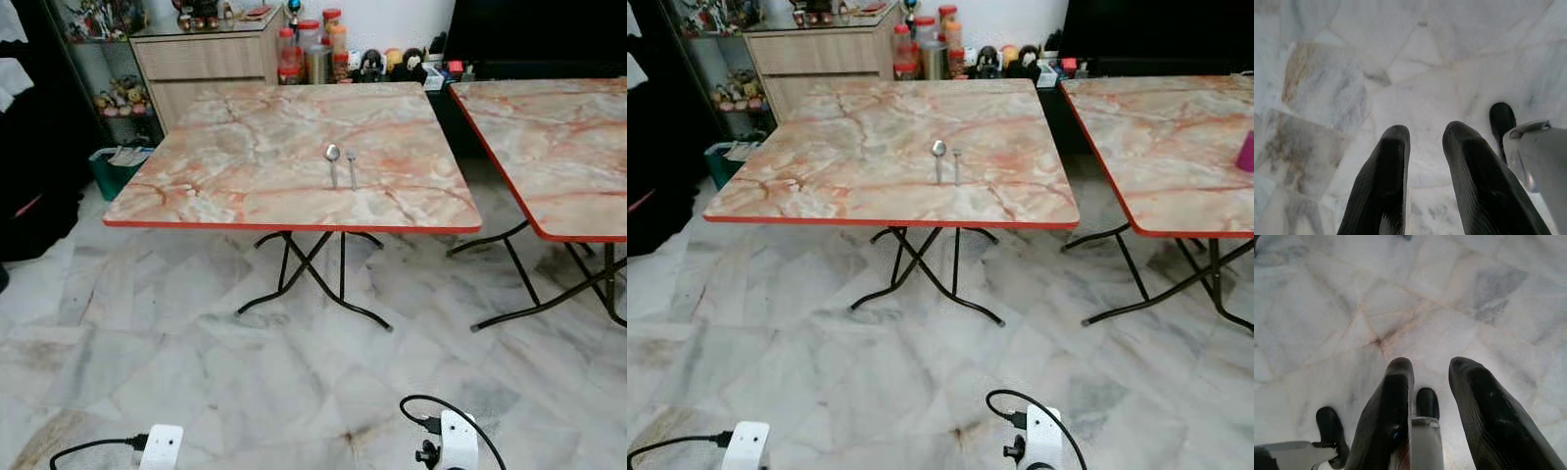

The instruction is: Setting the table

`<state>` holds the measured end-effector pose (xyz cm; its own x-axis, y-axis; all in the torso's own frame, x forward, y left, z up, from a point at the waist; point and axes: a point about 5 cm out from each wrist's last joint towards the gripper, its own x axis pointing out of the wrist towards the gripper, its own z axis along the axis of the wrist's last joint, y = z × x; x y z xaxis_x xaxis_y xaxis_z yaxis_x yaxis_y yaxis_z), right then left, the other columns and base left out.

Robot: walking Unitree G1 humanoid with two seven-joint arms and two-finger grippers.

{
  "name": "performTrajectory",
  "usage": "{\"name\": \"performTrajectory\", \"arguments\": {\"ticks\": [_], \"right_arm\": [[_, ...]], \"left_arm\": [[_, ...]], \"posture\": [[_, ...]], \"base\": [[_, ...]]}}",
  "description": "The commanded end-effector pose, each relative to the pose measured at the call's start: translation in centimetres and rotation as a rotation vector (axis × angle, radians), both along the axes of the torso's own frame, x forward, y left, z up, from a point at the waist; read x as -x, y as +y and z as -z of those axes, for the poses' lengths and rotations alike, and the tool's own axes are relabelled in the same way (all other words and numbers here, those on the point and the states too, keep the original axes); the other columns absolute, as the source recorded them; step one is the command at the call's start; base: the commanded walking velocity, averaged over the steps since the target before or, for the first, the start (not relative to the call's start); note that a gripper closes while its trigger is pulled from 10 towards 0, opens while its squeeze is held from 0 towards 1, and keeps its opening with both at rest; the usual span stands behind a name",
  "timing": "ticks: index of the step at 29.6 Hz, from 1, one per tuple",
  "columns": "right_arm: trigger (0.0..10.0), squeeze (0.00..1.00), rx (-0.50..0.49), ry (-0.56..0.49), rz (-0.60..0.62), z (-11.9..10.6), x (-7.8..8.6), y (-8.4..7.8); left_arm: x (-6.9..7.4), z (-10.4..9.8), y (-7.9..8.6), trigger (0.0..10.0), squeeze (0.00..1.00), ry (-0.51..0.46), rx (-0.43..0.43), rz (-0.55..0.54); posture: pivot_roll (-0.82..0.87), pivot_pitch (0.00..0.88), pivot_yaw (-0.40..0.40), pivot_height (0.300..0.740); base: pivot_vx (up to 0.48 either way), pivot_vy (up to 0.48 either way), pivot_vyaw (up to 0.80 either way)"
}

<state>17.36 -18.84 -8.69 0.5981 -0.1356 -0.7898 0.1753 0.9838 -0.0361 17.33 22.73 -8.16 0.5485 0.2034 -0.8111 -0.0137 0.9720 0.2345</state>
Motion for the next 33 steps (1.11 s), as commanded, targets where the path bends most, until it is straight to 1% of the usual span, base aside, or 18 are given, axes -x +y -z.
{"name": "performTrajectory", "arguments": {"ticks": [1, 6, 12, 33], "right_arm": [[10.0, 0.0, -0.002, -0.009, -0.007, -0.11, -0.23, 0.07], [10.0, 0.0, -0.009, -0.015, -0.013, -0.21, -0.49, 0.15], [10.0, 0.0, -0.007, -0.012, -0.013, -0.17, -0.39, 0.11], [10.0, 0.0, 0.004, -0.001, -0.036, -0.15, -0.31, -0.19]], "left_arm": [[-0.34, -0.13, -0.02, 10.0, 0.0, -0.001, -0.002, 0.001], [-0.38, -0.06, -0.36, 10.0, 0.0, 0.006, 0.003, 0.005], [-0.22, 0.07, -0.58, 10.0, 0.0, 0.013, 0.008, 0.01], [0.17, 0.27, -0.76, 10.0, 0.0, 0.015, 0.025, 0.001]], "posture": [[-0.04, 0.0, 0.06, 0.74], [-0.05, 0.0, 0.069, 0.74], [-0.06, 0.0, 0.071, 0.74], [-0.06, 0.0, 0.056, 0.74]], "base": [[0.39, 0.0, 0.0], [0.409, 0.0, 0.0], [0.421, 0.0, 0.0], [0.424, 0.0, 0.0]]}}
